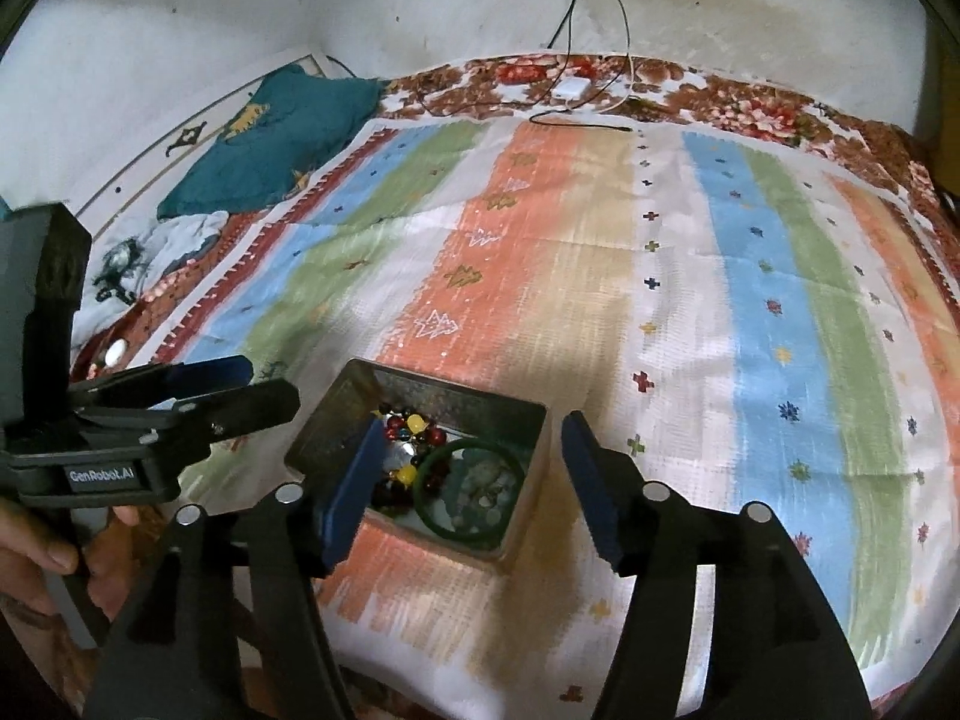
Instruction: Organize jewelry
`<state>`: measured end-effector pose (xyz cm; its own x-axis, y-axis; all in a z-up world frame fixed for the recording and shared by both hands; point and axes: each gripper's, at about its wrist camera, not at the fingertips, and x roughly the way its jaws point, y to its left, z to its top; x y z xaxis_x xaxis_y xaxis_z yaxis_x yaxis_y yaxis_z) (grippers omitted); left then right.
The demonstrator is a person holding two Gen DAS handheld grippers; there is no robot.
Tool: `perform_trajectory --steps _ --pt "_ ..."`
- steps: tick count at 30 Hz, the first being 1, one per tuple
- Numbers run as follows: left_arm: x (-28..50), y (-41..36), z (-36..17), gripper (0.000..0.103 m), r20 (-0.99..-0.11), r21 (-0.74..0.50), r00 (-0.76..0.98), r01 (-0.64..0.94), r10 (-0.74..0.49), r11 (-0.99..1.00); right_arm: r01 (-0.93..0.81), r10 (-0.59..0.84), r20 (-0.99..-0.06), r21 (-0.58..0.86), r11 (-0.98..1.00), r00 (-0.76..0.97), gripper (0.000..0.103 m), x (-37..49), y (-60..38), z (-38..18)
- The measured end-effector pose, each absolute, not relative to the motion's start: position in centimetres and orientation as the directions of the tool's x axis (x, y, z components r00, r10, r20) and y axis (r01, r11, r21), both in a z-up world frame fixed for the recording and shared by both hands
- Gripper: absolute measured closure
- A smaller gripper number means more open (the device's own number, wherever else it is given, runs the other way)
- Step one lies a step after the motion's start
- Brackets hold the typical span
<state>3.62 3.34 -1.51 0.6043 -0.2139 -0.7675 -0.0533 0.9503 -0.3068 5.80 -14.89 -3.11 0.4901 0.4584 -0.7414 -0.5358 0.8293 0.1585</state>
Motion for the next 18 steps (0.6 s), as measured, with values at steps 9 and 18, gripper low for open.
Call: perform_trajectory --steps 9,18 --pt "1.6 2.8 -1.5 0.006 -0.773 -0.26 0.607 -0.037 -0.185 0.965 -0.526 0.443 -0.731 0.135 0.84 0.52 0.022 4.1 -16.7 -3.2" --pt "-0.4 2.4 -0.9 0.006 -0.747 -0.203 0.651 -0.033 -0.133 0.979 -0.538 0.46 -0.683 0.116 0.835 0.567 0.01 1.7 -17.3 -2.3"
